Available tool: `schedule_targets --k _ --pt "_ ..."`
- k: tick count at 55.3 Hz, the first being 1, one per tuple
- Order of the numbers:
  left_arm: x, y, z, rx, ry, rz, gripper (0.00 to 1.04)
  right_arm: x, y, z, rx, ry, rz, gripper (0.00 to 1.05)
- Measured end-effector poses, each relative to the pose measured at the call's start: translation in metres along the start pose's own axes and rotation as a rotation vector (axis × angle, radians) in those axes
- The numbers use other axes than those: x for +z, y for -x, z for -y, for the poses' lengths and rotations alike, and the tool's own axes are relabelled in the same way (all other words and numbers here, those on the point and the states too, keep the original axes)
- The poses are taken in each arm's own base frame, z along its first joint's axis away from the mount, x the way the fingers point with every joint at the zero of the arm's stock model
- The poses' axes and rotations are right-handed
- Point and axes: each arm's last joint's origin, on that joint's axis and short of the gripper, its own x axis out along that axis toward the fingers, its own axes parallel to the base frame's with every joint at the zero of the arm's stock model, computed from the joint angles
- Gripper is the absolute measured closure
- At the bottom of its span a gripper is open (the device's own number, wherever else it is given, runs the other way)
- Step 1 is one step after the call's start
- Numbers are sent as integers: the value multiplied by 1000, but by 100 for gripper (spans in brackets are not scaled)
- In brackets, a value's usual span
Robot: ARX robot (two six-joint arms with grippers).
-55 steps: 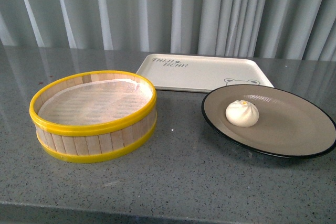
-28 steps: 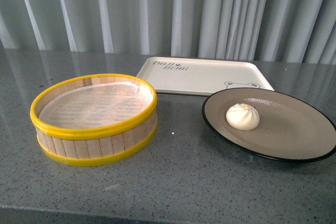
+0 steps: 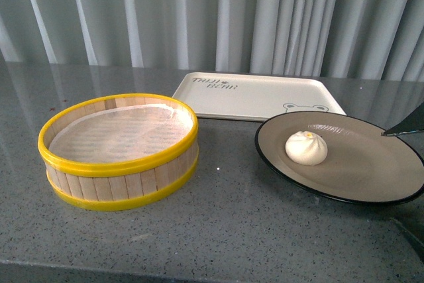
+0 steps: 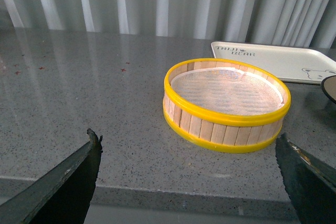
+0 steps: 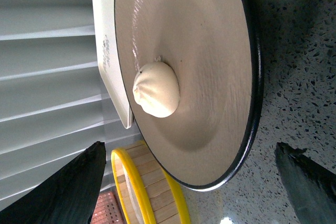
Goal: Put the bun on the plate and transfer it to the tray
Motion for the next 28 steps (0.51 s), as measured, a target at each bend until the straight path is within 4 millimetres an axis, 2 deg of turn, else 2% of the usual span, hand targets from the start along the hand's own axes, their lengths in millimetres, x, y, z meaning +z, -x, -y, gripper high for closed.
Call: schedule_targets --k 28 --pt "0 0 0 0 0 0 7 4 -30 1 -17 -31 -18 8"
